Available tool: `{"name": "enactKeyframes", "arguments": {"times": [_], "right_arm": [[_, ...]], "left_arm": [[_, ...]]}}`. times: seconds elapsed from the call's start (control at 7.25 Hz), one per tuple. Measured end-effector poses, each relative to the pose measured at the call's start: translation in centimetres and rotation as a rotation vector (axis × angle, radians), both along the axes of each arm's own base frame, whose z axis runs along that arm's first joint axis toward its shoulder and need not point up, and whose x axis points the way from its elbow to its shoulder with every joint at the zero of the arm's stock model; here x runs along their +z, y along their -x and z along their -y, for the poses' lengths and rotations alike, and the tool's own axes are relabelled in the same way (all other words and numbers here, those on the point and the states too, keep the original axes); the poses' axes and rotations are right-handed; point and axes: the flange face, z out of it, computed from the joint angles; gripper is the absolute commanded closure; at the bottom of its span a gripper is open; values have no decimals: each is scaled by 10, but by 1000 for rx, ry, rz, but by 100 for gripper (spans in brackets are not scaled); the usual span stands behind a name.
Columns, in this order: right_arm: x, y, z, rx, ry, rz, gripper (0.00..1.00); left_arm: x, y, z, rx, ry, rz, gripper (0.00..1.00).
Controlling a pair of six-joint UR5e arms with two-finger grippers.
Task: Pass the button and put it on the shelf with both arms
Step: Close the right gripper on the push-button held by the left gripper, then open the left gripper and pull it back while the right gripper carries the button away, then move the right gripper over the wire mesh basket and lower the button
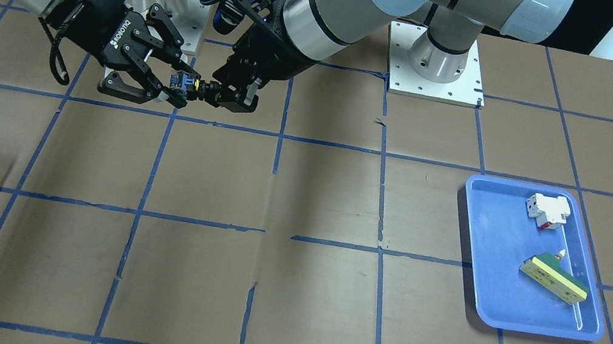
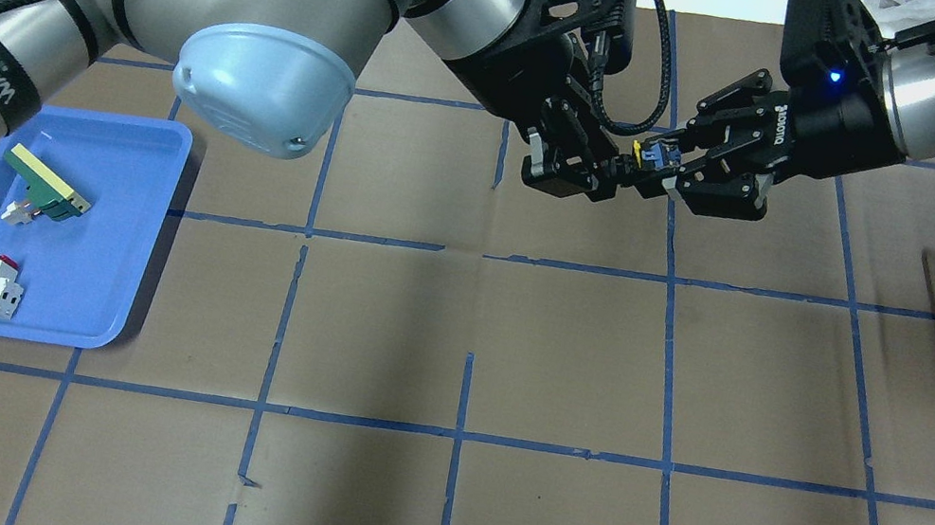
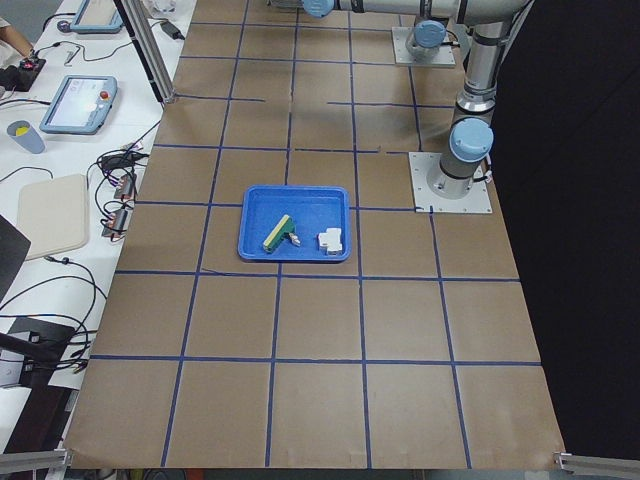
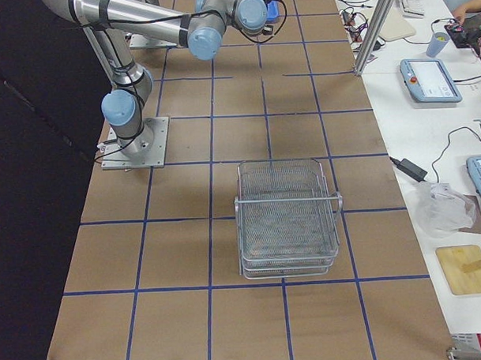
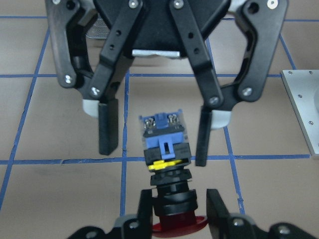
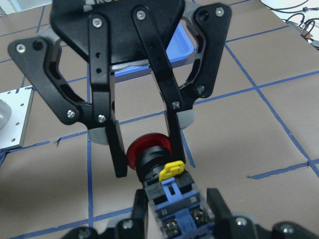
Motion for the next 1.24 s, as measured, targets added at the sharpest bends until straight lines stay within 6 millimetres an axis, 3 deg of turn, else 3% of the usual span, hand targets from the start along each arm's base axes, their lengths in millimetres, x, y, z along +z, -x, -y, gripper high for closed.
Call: {"name": "enactKeyframes", "arguments": {"times": [0.14, 0.41, 0.69, 0.97, 1.24], "right_arm": [[0, 1, 1, -2, -2, -1, 100], [-2, 1, 0, -5, -21, 1, 100], [-3, 13, 2, -22, -32, -29, 100], [-4, 63, 8, -113, -48, -73, 100], [9, 97, 11, -157, -39, -163, 100]], "left_arm": [[4, 0, -2, 13, -5, -1, 0], [15, -4, -5, 59, -12, 7, 0], [36, -24, -5, 119, 34, 88, 0], [48, -67, -6, 207, -10, 234, 0], [48, -122, -7, 344, -108, 394, 0]]}}
